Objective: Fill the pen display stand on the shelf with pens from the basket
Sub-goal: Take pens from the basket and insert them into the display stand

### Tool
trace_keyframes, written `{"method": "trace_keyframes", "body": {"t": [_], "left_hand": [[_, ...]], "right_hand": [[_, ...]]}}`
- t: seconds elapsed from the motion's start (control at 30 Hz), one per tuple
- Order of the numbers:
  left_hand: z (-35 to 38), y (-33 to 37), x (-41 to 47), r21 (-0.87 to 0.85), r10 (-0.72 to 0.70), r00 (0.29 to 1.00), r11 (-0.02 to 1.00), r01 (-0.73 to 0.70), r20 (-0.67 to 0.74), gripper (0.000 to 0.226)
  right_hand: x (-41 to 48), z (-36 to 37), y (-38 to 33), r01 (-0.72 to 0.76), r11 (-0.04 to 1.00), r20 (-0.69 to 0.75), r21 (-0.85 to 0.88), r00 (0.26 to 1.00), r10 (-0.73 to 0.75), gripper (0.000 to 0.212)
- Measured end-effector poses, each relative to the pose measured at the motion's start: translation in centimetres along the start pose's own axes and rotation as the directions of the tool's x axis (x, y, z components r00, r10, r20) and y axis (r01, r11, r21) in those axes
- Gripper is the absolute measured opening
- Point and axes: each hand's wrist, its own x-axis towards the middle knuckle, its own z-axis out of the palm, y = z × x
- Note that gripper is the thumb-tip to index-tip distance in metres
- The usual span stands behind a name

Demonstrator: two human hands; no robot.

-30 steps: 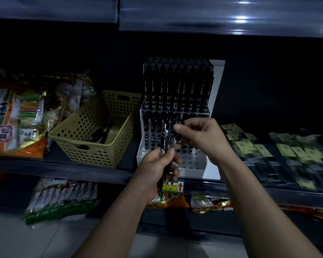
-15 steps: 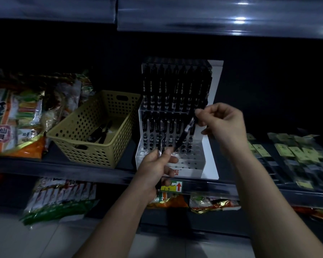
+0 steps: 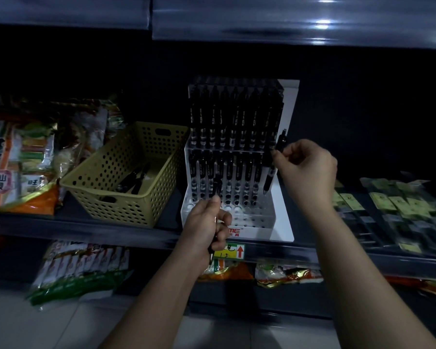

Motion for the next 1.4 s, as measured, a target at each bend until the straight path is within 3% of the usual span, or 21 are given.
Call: {"method": "trace_keyframes", "body": {"t": [0.33,0.57,0.73,0.8,0.87,0.97,1.03,1.17,1.3,1.4], "left_hand": [[-0.1,0.1,-0.1,0.032,0.062,0.998,0.998,-0.061,-0.025,0.019],[-0.3,0.2,-0.1,0.004,0.088,0.996,0.996,-0.088,-0.024,0.018],[-0.4,0.2,-0.3,-0.01,0.128,0.992,0.992,-0.128,0.013,0.008],[-0.5,0.2,-0.2,-0.001,0.142,0.99,0.99,-0.142,0.012,0.009],[-0.5,0.3,-0.2,0.006,0.165,0.986,0.986,-0.165,0.015,0.011],[-0.5,0.4,-0.2,0.011,0.206,0.978,0.978,-0.207,0.025,0.007],[-0.7,0.5,-0.3,0.021,0.239,0.971,0.971,-0.239,0.018,0.008],[-1.6,0.7,-0.2,0.096,0.314,0.95,0.945,-0.313,0.004,0.009],[-2.0,1.2,-0.1,0.136,0.353,0.935,0.928,-0.347,-0.026,0.008],[-2.7,1.6,0.2,0.281,0.411,0.91,0.882,-0.38,-0.06,0.014]], "right_hand": [[-0.5,0.9,1.6,0.069,0.989,0.138,-0.133,0.989,-0.051,0.019],[-0.7,1.5,2.5,0.023,0.987,0.191,-0.161,0.982,0.008,0.02],[-0.9,1.2,2.3,-0.004,0.985,0.179,-0.171,0.983,0.035,0.035],[-1.1,0.9,1.3,0.01,0.991,0.123,-0.131,0.992,0.006,0.041],[-1.4,0.9,-0.4,0.048,0.999,0.155,-0.018,0.987,-0.045,0.039],[-2.2,1.7,-2.9,-0.023,0.984,0.411,0.176,0.91,-0.052,0.03],[-2.8,2.5,-3.8,-0.08,0.968,0.508,0.239,0.86,-0.054,0.022],[-3.3,3.6,-4.3,-0.126,0.958,0.52,0.257,0.854,-0.027,0.015],[-3.3,4.1,-5.3,-0.084,0.973,0.473,0.216,0.88,-0.029,0.014],[-3.1,4.3,-5.9,-0.086,0.973,0.416,0.214,0.909,-0.011,0.013]]}}
